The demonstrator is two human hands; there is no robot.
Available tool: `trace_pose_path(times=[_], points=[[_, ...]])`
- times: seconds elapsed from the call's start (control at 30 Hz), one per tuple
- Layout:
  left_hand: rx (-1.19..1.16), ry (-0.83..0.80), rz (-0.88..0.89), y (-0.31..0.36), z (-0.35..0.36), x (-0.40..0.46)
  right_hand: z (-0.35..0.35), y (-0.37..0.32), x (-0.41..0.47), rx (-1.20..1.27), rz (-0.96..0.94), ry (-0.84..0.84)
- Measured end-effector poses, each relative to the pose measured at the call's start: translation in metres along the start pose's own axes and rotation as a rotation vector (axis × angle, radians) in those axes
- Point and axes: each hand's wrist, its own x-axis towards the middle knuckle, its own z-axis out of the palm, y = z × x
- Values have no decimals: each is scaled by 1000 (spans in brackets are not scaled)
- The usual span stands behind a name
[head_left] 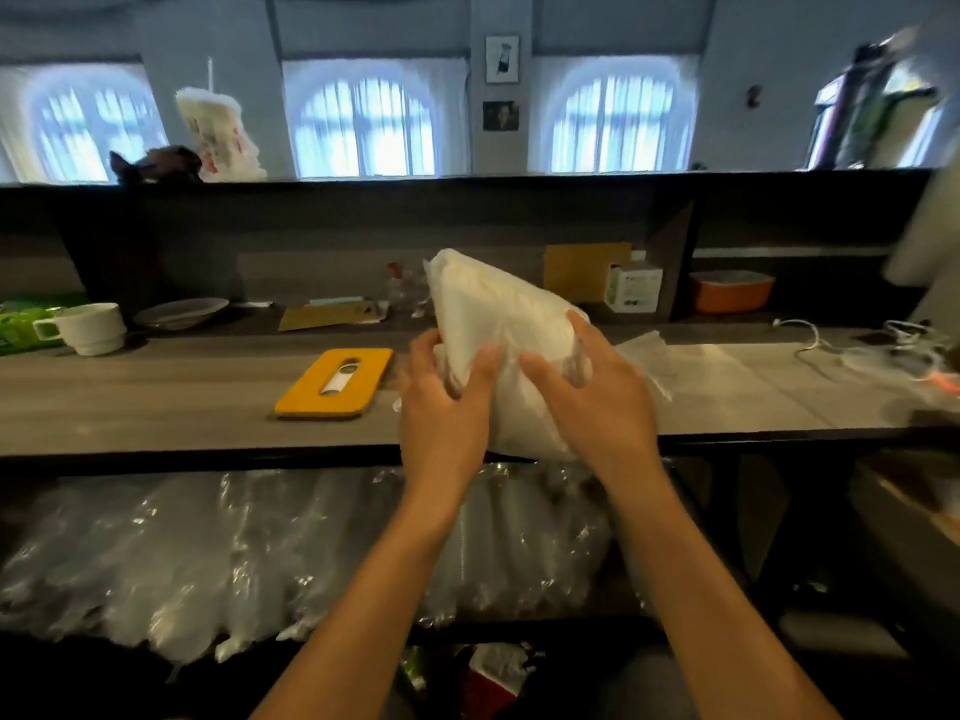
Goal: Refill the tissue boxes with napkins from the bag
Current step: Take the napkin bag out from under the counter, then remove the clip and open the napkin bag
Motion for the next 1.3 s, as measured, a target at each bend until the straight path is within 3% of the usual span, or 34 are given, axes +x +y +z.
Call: trace_pose_path(times=[0.5, 0.8, 0.93, 1.07, 1.2, 1.3], points=[[-98, -563, -162, -66, 208, 123, -20, 152, 165, 99, 323, 255], [-236, -494, -168, -114, 258, 157, -5, 193, 221, 117, 295, 193], [-193, -361, -155, -122, 272, 167, -2, 214, 235, 327, 357, 245], [-112, -325, -132, -130, 273, 167, -6, 225, 232, 504, 439, 161], [169, -126, 118, -129, 267, 156, -11, 231, 231, 180, 325, 291], [195, -270, 334, -122, 263, 145, -14, 228, 229, 322, 355, 213]])
